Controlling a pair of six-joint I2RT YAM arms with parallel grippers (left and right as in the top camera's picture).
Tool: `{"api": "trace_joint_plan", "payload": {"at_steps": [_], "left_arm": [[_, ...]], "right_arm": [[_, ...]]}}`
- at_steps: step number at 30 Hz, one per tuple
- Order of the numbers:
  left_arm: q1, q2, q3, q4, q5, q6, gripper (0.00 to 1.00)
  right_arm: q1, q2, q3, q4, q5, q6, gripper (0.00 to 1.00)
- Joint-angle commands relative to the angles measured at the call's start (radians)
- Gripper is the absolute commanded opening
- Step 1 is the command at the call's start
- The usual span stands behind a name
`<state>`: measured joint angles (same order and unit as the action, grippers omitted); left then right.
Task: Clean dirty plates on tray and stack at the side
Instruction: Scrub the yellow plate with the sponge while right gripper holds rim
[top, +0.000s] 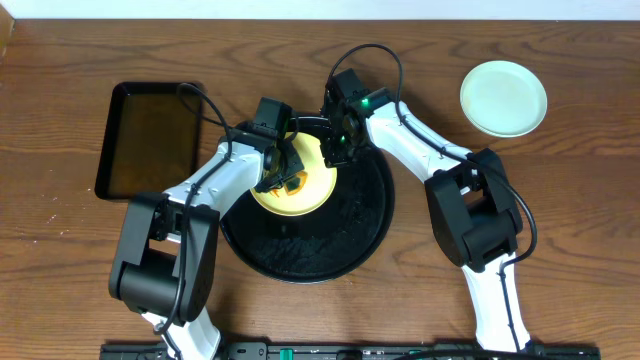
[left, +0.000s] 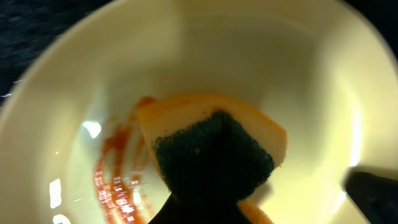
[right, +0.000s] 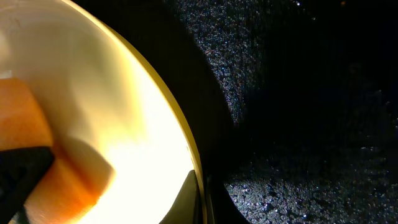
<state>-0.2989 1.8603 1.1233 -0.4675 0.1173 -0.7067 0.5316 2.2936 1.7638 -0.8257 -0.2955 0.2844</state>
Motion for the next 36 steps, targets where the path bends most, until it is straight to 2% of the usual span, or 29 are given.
{"api": "trace_joint_plan", "payload": {"at_steps": [1, 8, 11, 16, 23, 29, 33, 36], "left_arm": [[0.037, 0.014, -0.007, -0.043, -0.058, 0.032, 0.08], [0.121, 0.014, -0.007, -0.161, -0.059, 0.178, 0.08], [0.141, 0.013, -0.006, -0.159, -0.058, 0.266, 0.07], [0.137, -0.021, 0.029, -0.145, -0.016, 0.336, 0.07], [0.095, -0.093, 0.045, -0.099, 0.106, 0.328, 0.07], [0.059, -0.027, 0.041, -0.063, 0.126, 0.256, 0.08], [0.050, 0.027, 0.041, -0.015, 0.198, 0.256, 0.07], [0.055, 0.064, 0.041, 0.000, 0.200, 0.257, 0.08]], "right_arm": [[0.010, 0.016, 0.008, -0.008, 0.030, -0.004, 0.01], [0.010, 0.016, 0.008, -0.008, 0.030, -0.001, 0.01], [0.010, 0.016, 0.008, -0.008, 0.030, -0.001, 0.01], [0.010, 0.016, 0.008, -0.009, 0.030, -0.001, 0.01], [0.010, 0.016, 0.008, -0.008, 0.030, -0.001, 0.01], [0.010, 0.016, 0.008, -0.007, 0.030, -0.001, 0.01], [0.010, 0.016, 0.008, -0.008, 0.030, -0.001, 0.01], [0.010, 0.016, 0.008, -0.010, 0.030, -0.001, 0.01]]}}
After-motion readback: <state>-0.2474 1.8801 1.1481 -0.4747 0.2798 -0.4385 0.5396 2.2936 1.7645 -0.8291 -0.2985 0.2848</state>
